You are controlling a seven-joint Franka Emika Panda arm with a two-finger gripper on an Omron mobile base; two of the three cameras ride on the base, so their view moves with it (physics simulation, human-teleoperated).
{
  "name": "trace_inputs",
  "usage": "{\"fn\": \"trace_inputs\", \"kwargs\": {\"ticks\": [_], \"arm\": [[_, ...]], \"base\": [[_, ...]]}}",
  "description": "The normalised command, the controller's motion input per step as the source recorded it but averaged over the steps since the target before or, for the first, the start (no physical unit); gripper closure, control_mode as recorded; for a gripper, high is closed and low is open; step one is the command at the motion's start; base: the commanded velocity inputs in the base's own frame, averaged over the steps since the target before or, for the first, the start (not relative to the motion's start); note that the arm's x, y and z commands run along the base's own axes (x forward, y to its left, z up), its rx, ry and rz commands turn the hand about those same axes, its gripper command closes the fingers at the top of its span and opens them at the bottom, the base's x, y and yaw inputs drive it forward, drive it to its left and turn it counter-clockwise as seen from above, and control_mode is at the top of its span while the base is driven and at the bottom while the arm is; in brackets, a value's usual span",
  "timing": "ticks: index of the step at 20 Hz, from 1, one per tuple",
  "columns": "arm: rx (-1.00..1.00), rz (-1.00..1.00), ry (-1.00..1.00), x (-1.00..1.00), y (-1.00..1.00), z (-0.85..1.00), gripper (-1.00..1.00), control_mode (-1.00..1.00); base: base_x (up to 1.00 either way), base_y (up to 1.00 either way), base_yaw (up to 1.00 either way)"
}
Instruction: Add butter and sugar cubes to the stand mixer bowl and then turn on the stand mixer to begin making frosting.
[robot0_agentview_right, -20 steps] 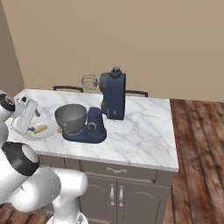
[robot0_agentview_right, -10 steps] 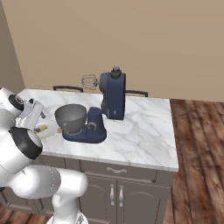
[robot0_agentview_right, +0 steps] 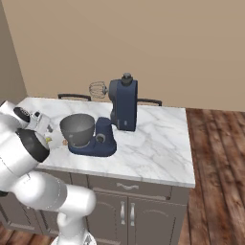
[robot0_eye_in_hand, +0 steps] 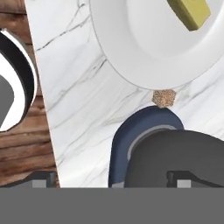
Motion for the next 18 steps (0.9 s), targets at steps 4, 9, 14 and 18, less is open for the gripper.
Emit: {"fn": "trace_inputs", "kwargs": {"ticks": [4, 9, 14, 18], "arm": [[-0.02, 0.00, 0.03, 0.20, -0.08, -0.19, -1.00, -1.00], [-0.01, 0.00, 0.03, 0.17, -0.06, -0.19, -1.00, -1.00], [-0.01, 0.00, 0.01, 0.14, -0.03, -0.19, -1.00, -1.00], [0.00, 0.00, 0.00, 0.17, 0.00, -0.17, -1.00, -1.00]], "base": [[0.00, 0.00, 0.00], [0.00, 0.00, 0.00], [0.00, 0.00, 0.00], [0.00, 0.00, 0.00]]}}
